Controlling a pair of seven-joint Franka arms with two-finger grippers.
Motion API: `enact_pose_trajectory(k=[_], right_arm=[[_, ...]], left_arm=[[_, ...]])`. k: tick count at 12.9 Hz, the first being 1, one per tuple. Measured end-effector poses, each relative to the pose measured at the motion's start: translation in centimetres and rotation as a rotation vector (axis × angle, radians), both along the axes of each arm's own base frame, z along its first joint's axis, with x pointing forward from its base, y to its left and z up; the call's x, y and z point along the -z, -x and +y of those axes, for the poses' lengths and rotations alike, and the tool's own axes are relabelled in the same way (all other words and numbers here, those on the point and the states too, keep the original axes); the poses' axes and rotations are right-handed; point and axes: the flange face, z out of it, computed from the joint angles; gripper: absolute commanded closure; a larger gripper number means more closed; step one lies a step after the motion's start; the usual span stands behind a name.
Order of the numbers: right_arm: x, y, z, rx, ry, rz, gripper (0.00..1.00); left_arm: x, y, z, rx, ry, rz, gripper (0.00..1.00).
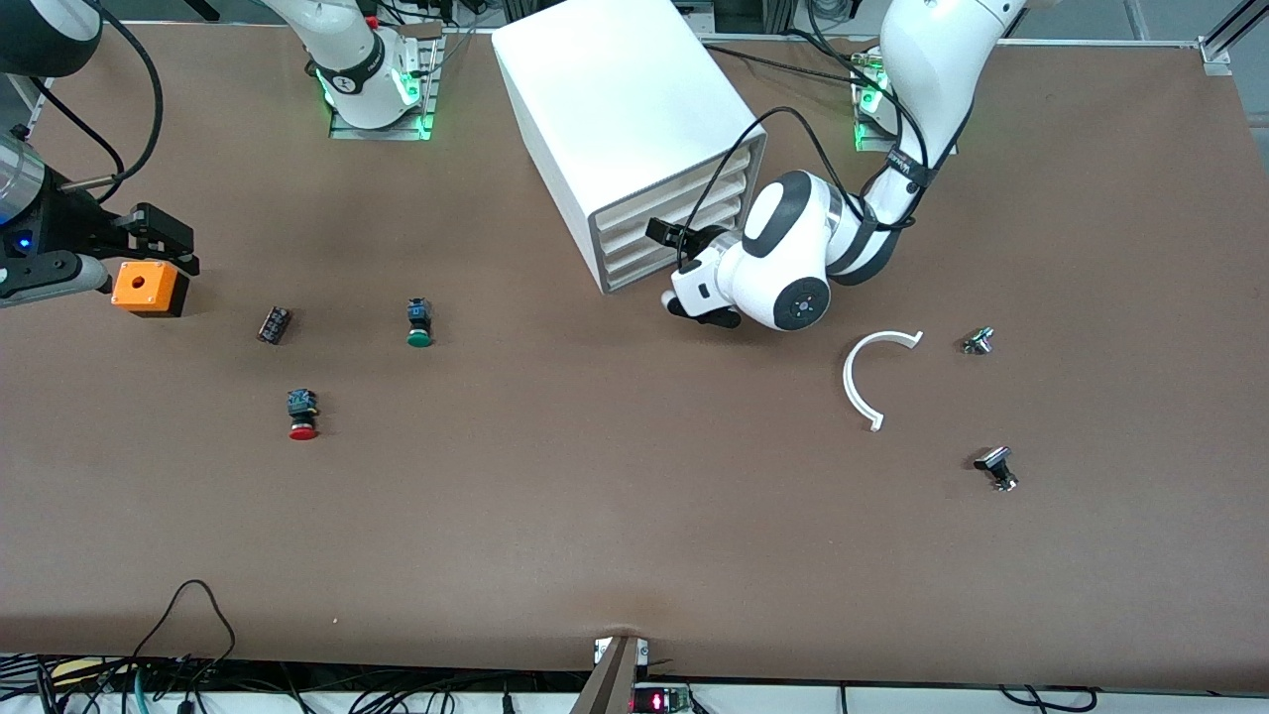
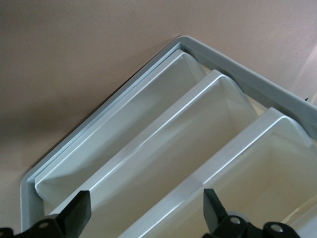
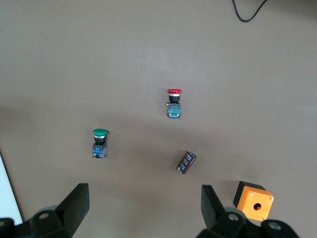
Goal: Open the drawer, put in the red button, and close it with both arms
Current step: 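Grasp the top drawer edge with the left gripper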
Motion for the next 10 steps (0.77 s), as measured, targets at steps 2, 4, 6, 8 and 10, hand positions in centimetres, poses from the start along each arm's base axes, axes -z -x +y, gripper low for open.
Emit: enact_pose_trajectory(k=[2, 4, 6, 8, 10], right_arm=[[0.0, 0.0, 0.0, 0.000, 0.000, 0.000, 0.00], [0.0, 0.0, 0.0, 0.000, 0.000, 0.000, 0.00], [0.0, 0.0, 0.0, 0.000, 0.000, 0.000, 0.00], [0.0, 0.0, 0.0, 0.001, 0.000, 0.000, 0.00], [0.0, 0.0, -0.1, 0.001, 0.000, 0.000, 0.00]], left_arm=[[0.1, 0.2, -0.2, 0.005, 0.000, 0.003, 0.00], [0.4, 0.7, -0.7, 0.016, -0.001, 0.008, 0.03], [0.8, 1.0, -1.0, 0.020, -0.004, 0.010, 0.18], [1.1, 1.2, -1.4, 0.025, -0.004, 0.015, 0.45], [0.4, 1.0, -1.8, 0.021, 0.012, 0.008, 0.78]])
